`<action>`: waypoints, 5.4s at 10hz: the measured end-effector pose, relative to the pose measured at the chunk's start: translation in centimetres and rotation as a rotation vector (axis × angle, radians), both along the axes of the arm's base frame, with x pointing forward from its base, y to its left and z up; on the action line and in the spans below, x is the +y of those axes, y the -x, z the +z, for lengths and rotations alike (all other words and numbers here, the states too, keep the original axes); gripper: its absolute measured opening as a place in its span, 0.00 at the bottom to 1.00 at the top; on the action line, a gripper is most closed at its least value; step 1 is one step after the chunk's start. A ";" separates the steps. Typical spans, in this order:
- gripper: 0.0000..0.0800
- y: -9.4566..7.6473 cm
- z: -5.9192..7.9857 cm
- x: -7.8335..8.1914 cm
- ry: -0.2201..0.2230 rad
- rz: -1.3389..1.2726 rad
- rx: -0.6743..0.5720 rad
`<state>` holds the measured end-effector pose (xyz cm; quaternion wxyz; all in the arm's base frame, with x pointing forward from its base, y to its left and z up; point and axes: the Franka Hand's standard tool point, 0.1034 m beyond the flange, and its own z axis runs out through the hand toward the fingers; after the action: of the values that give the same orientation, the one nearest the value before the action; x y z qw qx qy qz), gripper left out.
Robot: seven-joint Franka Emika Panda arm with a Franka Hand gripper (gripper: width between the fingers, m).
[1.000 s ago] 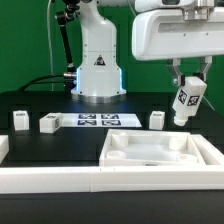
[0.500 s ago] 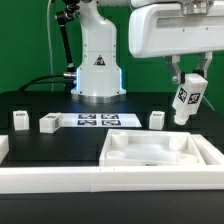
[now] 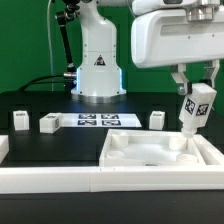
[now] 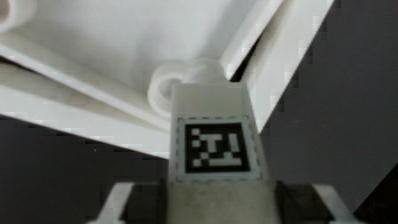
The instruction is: Assemble square table
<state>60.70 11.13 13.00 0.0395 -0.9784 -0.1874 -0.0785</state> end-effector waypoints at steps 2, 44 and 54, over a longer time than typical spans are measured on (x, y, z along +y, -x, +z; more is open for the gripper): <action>0.36 -1.0 0.1 -0.4 -0.012 0.001 -0.125; 0.81 -0.8 -3.3 -1.5 -0.003 0.020 -0.140; 0.81 -2.2 -3.9 -0.6 0.027 0.076 0.144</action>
Offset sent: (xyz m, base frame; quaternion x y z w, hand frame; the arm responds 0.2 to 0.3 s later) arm 0.0000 0.0000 0.0000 0.0000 0.0000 0.0000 1.0000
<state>62.91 10.57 9.13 0.0427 -0.9741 -0.2220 -0.0040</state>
